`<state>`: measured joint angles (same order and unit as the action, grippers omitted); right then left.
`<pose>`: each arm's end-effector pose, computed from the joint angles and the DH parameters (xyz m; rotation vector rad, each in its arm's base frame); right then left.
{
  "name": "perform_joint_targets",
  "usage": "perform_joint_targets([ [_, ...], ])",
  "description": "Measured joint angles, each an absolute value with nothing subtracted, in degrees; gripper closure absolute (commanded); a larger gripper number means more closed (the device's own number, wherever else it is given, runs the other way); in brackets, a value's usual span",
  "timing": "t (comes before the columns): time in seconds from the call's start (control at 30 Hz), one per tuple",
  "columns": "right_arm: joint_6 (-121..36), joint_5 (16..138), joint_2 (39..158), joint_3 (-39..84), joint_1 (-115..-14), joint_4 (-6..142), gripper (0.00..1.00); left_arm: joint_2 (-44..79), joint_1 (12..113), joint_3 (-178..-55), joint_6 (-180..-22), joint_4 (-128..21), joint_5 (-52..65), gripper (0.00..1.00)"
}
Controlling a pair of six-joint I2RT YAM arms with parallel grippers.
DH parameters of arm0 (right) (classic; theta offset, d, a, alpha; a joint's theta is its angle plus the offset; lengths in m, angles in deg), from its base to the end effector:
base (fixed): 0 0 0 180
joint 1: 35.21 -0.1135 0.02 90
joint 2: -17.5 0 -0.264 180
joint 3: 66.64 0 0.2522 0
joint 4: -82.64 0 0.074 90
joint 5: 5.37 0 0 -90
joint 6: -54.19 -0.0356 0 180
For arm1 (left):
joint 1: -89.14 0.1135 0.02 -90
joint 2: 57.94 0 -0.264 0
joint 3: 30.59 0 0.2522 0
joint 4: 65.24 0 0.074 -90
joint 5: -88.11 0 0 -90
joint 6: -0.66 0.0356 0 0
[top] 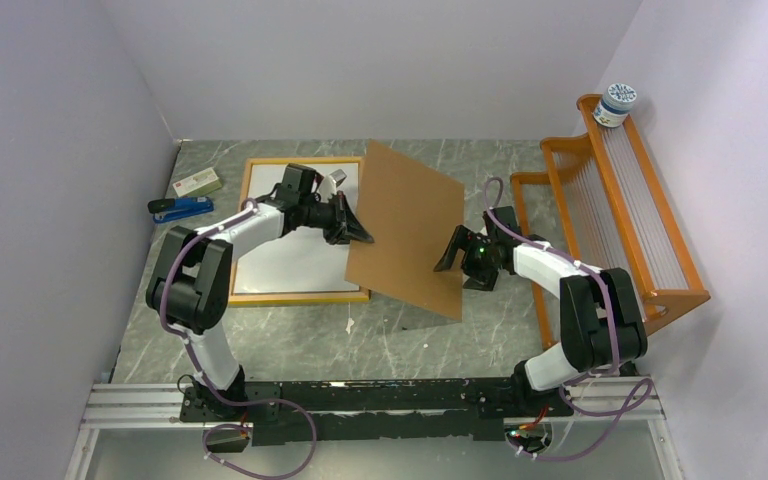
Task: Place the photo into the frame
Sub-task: Turn over the photo frame item at the center of the board.
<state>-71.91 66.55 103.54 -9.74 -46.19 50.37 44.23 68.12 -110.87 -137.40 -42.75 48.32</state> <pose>0.2665 0.0630 0.1594 0.4857 2.6888 0.6760 0.3438 -0.1614 0.2098 -0.1061 2.5616 -1.5706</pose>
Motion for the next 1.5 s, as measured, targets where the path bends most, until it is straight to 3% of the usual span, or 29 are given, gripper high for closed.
perform_joint_targets([
  [0.47, -70.99, 73.89, 94.44, -0.54, -46.74, 42.5, 0.02, 44.21, 70.18, -120.12, -131.71, -32.1, 47.65, 0.97],
  [0.77, -68.74, 82.19, 91.78, 19.26, -49.56, 33.87, 0.01, 40.62, 70.68, -133.3, -123.87, -17.87, 41.0, 0.97],
  [1.1, -69.53, 91.94, 94.4, 37.95, -60.86, 29.19, 0.03, 39.92, 61.65, -154.5, -113.97, -2.27, 21.7, 0.97],
  [1.33, -73.13, 98.13, 97.94, 44.51, -66.81, 29.41, 0.03, 39.9, 52.67, -155.15, -108.28, 0.09, 8.43, 0.97],
  [1.5, -76.67, 102.48, 98.01, 45.84, -67.22, 29.72, 0.03, 37.39, 49.28, -149.27, -103.34, -3.45, 1.16, 0.97],
])
